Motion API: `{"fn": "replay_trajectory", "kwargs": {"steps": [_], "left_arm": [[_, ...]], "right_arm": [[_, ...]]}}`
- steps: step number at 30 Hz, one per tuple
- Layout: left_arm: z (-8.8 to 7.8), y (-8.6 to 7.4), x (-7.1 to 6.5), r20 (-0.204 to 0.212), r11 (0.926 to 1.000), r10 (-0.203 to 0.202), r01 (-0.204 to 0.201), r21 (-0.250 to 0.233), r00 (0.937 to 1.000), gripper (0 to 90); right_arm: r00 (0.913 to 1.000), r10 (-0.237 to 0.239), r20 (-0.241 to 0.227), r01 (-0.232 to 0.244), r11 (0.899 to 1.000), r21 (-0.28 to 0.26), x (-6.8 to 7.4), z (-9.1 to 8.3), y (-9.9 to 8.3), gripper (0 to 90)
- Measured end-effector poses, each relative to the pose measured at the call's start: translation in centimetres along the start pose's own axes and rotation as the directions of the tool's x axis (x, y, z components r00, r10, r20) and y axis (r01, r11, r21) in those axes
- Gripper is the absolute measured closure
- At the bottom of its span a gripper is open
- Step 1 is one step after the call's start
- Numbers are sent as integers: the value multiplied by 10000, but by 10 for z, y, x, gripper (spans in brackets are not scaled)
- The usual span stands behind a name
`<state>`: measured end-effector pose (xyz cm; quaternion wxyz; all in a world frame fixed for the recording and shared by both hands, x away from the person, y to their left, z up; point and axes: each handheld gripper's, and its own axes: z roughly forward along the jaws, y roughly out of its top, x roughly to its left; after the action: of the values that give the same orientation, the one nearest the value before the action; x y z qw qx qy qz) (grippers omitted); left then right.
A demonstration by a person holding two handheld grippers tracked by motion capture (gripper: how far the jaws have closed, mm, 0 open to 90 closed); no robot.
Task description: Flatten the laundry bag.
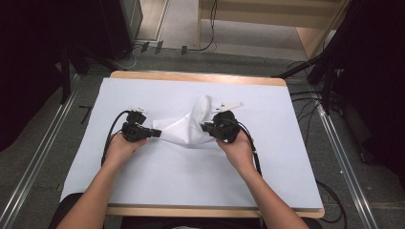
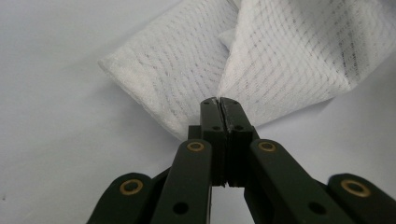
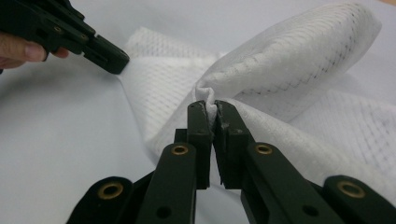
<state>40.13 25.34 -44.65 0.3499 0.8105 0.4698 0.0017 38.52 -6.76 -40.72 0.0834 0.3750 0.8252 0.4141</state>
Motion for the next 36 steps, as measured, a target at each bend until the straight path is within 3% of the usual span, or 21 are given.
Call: {"fn": "replay_trajectory", "kwargs": {"steps": [6,19,21,22,25,28,32,34,36], "left_arm": [[-2,2,2,19,9999,-31,31,-100,10000,900],[-3,8,5,57,9997,-38,39,-259,10000,899],[-2,8,6,112,9997,-67,70,-254,9999,896],[-1,9,7,163,9997,-85,89,-211,9998,894],[-2,10,8,419,9992,-198,212,-348,9989,861],[-4,10,6,434,9990,-74,92,-428,9990,801],[-6,9,5,514,9991,38,-15,-434,9987,701],[-8,9,5,605,9986,68,-37,-521,9981,652],[-12,9,4,438,9980,217,-190,-597,9988,622]], "right_arm": [[9995,308,-34,-308,9995,77,-7,-7,-17,868],[9971,728,-233,-716,9962,499,-4,-5,-47,863],[9967,755,-303,-739,9959,526,-4,-5,-50,842],[9967,721,-378,-700,9961,532,-4,-6,-50,753],[9958,779,-479,-761,9963,389,-6,-13,-50,658],[9955,806,-492,-795,9965,256,-9,-22,-47,572],[9942,945,-509,-936,9954,196,-14,-33,-44,521],[9943,983,-413,-989,9950,-142,-20,-44,-40,499],[9941,1039,-316,-1045,9944,-182,-24,-47,-38,501]]}}
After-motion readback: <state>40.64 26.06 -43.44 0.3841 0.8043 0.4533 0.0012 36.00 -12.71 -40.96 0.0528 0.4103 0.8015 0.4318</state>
